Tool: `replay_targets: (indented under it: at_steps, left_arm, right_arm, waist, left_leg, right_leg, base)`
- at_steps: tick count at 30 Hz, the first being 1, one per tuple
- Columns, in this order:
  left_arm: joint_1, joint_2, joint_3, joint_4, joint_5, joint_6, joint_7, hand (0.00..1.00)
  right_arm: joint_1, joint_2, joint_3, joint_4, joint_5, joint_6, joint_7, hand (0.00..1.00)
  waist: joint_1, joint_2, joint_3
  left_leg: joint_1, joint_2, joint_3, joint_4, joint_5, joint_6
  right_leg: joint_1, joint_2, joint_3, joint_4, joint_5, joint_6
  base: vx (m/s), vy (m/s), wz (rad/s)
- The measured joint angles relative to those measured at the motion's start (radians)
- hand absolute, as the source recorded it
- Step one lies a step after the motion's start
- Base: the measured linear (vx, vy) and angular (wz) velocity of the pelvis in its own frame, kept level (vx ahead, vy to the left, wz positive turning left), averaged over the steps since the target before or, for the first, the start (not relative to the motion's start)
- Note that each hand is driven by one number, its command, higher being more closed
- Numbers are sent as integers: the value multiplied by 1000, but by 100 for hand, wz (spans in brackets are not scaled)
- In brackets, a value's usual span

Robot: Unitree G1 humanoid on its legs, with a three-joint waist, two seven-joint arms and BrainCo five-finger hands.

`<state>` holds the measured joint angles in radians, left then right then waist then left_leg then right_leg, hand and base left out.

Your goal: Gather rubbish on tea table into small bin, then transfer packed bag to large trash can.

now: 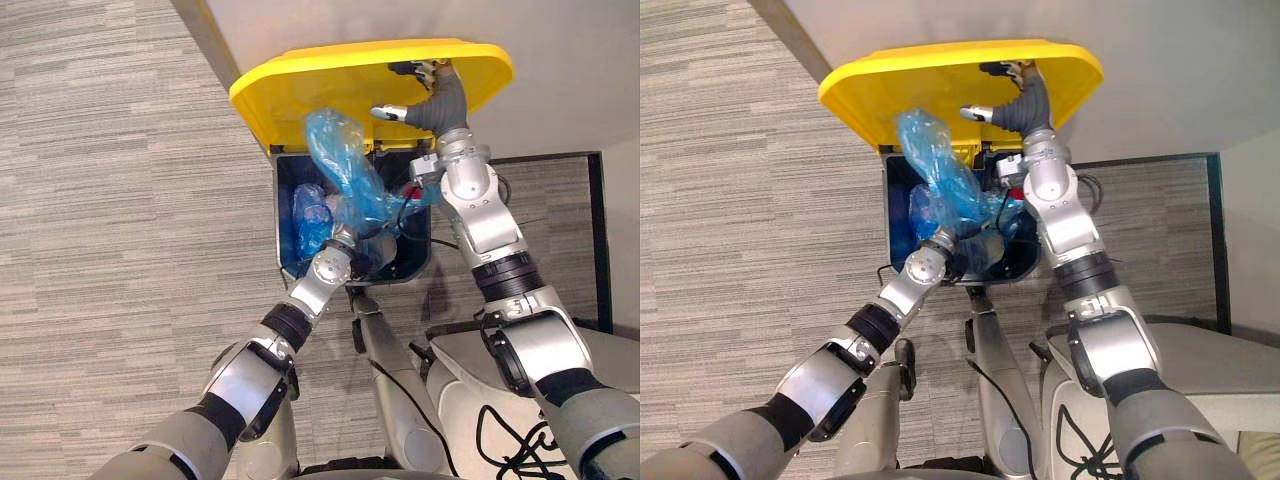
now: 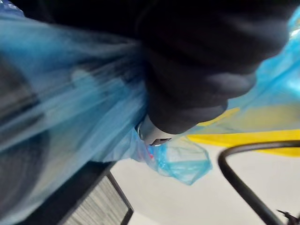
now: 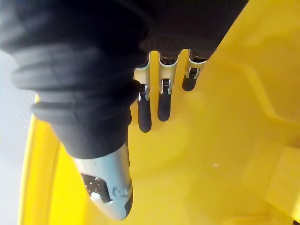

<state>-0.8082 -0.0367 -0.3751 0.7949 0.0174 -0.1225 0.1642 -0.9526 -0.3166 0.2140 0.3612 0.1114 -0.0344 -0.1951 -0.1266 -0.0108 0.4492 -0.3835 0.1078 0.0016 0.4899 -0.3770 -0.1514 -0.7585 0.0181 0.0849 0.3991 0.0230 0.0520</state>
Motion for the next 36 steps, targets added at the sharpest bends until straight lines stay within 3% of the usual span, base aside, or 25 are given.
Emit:
replay_targets:
  at_steps: [4,12,26,29,31,36]
  left_arm:
    - [-4,-28,92,34,58,27,36,0]
    - [-5,-79,186,40,114,60,37,0]
    - [7,-84,172,0,123,69,37,0]
    - [19,-79,147,-52,108,67,37,0]
    - [73,-76,106,-126,77,57,34,0]
    - [267,-25,84,-309,9,10,28,0]
  right_arm:
    - [14,23,1,-36,0,-7,-2,0]
    - [23,37,0,-105,1,-8,-3,0]
    - [85,52,-17,-151,-5,-33,4,0]
    - [110,52,-22,-151,-8,-34,6,0]
    - [181,58,-57,-152,-17,-35,21,0]
    - [368,110,-98,-141,-36,-37,26,0]
  waist:
    - [0,-1,0]
    - [4,-1,1]
    - [7,-3,-1]
    - [12,-3,-1]
    - [32,-4,-1]
    - [41,-37,-46]
  left_leg:
    - [-26,15,15,13,-3,-5]
    - [-100,32,30,81,-22,-7]
    - [-107,61,74,100,-17,-14]
    - [-94,61,79,95,-10,-27]
    - [-50,53,70,66,5,-28]
    - [30,30,26,-37,50,-37]
  right_leg:
    - [-21,3,-5,1,0,0]
    - [-67,-6,-16,26,-1,0]
    - [-72,-30,-36,59,-14,-6]
    - [-56,-41,-42,60,-14,-6]
    - [-16,-53,-53,59,-23,-2]
    - [58,-77,-88,25,-36,4]
  base:
    - [34,-10,-1]
    - [-4,20,5]
    - [11,6,7]
    - [18,22,10]
    - [45,23,22]
    - [42,-19,24]
